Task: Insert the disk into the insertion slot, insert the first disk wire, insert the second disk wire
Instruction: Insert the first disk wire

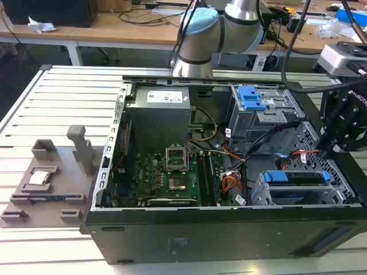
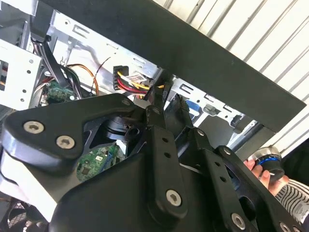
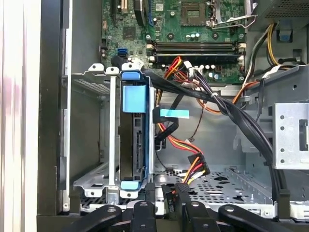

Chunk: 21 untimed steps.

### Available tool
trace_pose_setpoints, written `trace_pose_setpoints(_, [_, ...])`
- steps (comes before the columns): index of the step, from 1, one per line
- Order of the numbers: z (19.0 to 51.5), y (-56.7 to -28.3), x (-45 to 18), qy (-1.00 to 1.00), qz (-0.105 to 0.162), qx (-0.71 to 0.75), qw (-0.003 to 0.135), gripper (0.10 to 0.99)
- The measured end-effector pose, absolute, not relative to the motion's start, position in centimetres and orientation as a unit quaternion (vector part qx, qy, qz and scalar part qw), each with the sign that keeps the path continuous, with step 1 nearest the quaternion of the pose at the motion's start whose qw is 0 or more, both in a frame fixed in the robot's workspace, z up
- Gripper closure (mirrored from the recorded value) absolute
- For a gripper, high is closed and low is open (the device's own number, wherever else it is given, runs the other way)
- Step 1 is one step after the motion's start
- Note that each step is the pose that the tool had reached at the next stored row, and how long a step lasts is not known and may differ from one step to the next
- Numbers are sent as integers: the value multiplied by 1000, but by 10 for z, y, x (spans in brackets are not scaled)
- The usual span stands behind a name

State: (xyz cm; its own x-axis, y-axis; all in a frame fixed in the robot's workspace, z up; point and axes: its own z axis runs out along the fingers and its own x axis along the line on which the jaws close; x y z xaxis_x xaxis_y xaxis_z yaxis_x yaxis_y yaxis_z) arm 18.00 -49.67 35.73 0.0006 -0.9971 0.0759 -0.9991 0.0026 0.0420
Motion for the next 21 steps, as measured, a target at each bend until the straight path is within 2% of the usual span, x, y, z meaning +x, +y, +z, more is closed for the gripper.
trace_pose_setpoints(8, [356,-496,180,-707,12,706,42,784])
trace_pose_setpoints(9, [356,-496,180,-707,12,706,42,800])
trace_pose_setpoints(11, [356,-496,180,-707,12,706,42,918])
trace_pose_setpoints(21, [358,-496,180,-706,13,707,42,918])
